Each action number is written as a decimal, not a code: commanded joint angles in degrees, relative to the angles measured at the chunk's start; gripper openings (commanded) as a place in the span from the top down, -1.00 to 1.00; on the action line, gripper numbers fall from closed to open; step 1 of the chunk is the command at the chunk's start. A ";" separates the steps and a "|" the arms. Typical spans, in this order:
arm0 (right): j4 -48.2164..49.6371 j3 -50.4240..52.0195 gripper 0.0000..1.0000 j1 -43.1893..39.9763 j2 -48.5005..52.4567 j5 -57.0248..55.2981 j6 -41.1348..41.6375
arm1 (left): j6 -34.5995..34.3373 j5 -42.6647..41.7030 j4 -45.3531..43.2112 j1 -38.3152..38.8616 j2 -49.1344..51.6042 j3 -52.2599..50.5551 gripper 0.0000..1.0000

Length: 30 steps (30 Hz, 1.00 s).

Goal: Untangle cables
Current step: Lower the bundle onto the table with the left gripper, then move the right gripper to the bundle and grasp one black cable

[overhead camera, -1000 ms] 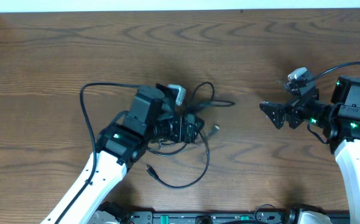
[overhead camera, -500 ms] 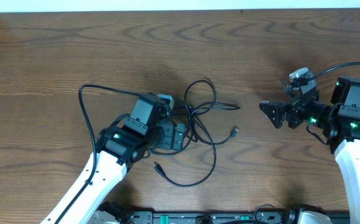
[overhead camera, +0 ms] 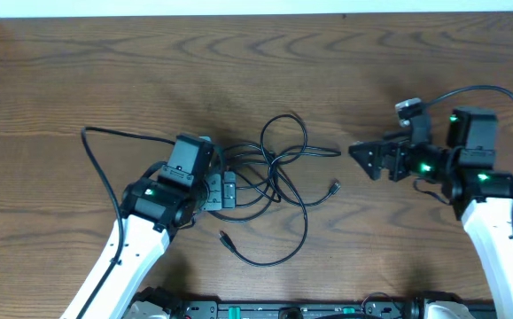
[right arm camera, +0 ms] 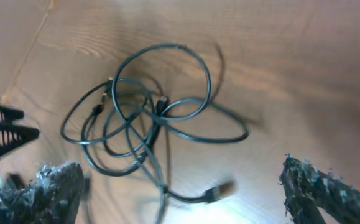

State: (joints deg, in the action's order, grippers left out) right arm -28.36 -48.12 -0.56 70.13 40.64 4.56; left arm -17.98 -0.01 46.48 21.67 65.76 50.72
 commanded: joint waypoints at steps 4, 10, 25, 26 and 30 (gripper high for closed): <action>-0.11 1.75 -0.99 5.64 0.39 -12.52 31.91 | -0.31 1.14 -0.35 -0.76 -0.55 1.27 -1.00; 8.24 6.25 -0.98 10.93 0.39 -17.05 45.75 | -0.31 1.11 -0.26 -0.76 -0.55 1.27 -1.00; 34.07 15.69 -0.74 21.35 9.70 -23.80 73.26 | -0.31 1.11 -0.26 -0.76 -0.50 1.27 -1.00; 36.11 15.69 -0.72 21.84 11.43 -23.80 74.40 | -0.31 1.11 -0.26 -0.76 -0.50 1.27 -1.00; 43.91 15.69 -0.48 22.34 17.92 -24.76 76.22 | -0.31 1.11 -0.26 -0.76 -0.50 1.27 -1.00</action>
State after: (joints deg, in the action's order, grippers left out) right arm 13.52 -32.80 21.47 84.93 18.11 76.60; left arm -18.02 0.32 46.06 21.19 65.73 50.72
